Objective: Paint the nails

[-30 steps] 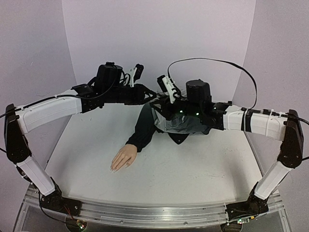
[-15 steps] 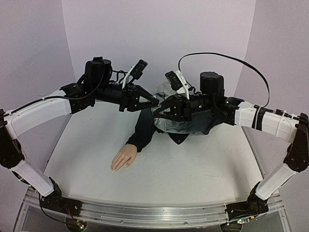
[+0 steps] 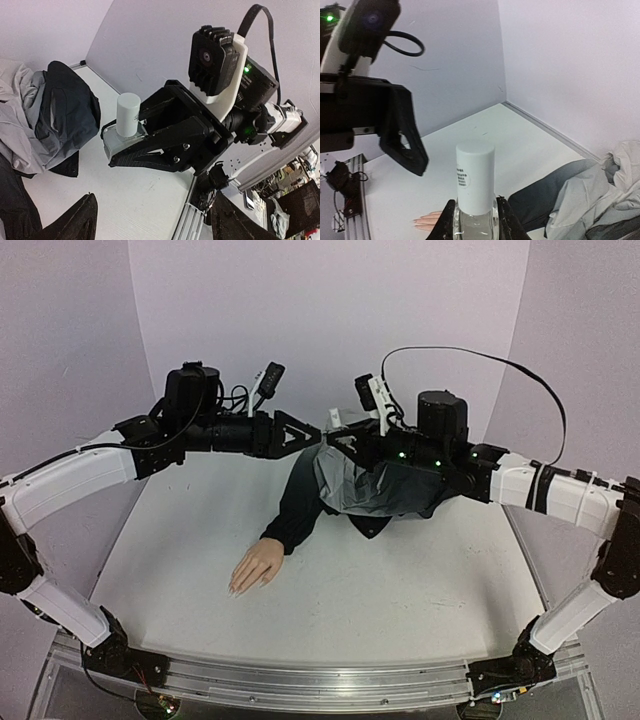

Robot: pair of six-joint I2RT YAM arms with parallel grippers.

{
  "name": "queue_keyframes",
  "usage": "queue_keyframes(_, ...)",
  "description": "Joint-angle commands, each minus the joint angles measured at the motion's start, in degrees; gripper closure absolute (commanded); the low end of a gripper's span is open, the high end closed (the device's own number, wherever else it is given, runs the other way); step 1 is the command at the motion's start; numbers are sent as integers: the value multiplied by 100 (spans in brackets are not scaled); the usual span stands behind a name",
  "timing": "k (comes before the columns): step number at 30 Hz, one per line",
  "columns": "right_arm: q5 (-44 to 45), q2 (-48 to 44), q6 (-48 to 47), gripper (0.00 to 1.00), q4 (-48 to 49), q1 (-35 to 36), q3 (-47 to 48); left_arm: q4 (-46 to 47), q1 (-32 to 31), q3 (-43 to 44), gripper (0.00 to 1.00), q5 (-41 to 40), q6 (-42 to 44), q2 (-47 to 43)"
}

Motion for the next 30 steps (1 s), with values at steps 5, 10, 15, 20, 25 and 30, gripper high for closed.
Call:
queue_keyframes(5, 1583, 357, -293, 100, 313, 288, 503, -37, 4, 561, 28, -1151, -923, 258)
queue_keyframes(10, 1852, 504, -559, 100, 244, 611, 616, -60, 1, 979, 40, -1228, -947, 683)
queue_keyframes(15, 1920, 578, -679, 100, 193, 785, 694, -81, 0, 1247, 55, -1193, -897, 987)
queue_keyframes(20, 1920, 603, -681, 100, 182, 834, 710, -100, -1, 1265, 75, -1156, -837, 1042)
queue_keyframes(25, 1787, 623, -555, 100, 182, 806, 752, -105, -1, 1213, 92, -778, -693, 1045)
queue_keyframes(30, -503, 541, -285, 100, 189, 397, 792, -91, 5, 1201, 100, 256, -394, 1135)
